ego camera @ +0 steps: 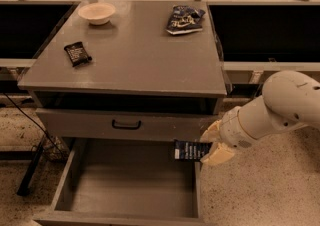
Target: Place rxbar blueberry into middle drawer
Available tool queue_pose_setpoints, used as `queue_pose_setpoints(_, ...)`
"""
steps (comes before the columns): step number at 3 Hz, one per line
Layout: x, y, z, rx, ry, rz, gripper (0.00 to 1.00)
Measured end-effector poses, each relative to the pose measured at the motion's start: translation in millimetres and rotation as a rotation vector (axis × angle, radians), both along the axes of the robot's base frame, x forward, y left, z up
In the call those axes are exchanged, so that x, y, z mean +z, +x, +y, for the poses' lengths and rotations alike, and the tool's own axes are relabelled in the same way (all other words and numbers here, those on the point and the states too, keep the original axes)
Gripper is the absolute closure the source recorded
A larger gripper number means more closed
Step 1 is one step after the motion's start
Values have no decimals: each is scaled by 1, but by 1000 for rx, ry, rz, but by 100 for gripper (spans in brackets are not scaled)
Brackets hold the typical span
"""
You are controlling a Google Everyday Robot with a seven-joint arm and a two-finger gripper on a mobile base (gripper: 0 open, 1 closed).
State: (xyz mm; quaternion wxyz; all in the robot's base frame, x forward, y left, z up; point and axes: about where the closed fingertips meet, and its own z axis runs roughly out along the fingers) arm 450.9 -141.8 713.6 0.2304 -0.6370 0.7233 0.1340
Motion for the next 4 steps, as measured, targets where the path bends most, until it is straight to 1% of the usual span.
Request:
queue_pose_setpoints(1,0,0,0,0,0,0,100)
queue_pose_setpoints(2,-34,-4,19,-35,66,30,100)
queue_pose_setpoints(3,-87,-7,57,-58,147,85,100)
queue_pose_setpoints(4,-126,-4,91,-54,197,126,100)
